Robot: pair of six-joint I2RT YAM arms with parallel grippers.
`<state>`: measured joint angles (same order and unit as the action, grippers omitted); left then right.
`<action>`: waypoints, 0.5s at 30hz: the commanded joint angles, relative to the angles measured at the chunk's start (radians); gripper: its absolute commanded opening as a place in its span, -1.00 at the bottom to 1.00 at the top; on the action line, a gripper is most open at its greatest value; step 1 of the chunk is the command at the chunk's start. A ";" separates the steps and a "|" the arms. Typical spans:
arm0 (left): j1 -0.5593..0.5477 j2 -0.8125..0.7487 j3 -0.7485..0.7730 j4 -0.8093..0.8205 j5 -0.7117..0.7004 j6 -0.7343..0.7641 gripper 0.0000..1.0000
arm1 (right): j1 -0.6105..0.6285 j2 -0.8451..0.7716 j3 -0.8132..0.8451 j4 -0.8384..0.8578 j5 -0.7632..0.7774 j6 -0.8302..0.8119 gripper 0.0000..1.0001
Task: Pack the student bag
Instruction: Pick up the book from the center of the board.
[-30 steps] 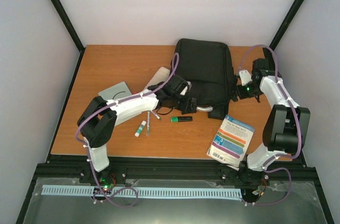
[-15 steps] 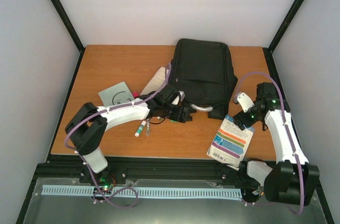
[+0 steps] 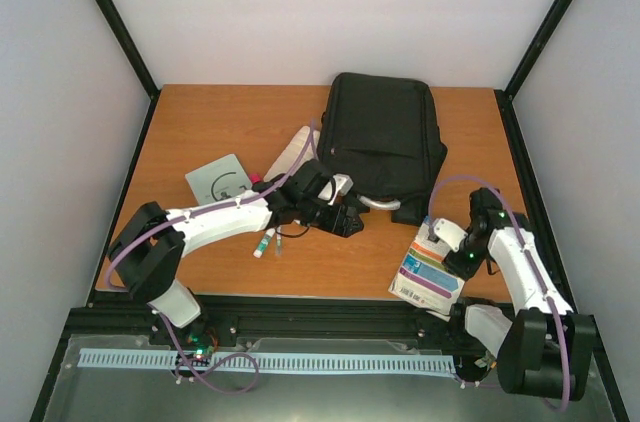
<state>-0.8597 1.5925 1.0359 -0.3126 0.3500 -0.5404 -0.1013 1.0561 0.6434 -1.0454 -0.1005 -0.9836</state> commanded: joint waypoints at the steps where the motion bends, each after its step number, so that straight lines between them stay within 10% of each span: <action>1: -0.022 0.030 0.029 -0.007 0.062 0.040 0.74 | 0.007 -0.055 -0.081 0.044 0.053 -0.093 0.21; 15: -0.094 0.216 0.132 0.044 0.086 0.000 0.58 | -0.136 0.445 0.068 0.437 0.195 0.051 -0.06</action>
<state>-0.9447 1.7763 1.1206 -0.3077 0.4034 -0.5278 -0.1650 1.3628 0.6605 -0.8478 0.0242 -0.9840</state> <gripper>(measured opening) 0.793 0.477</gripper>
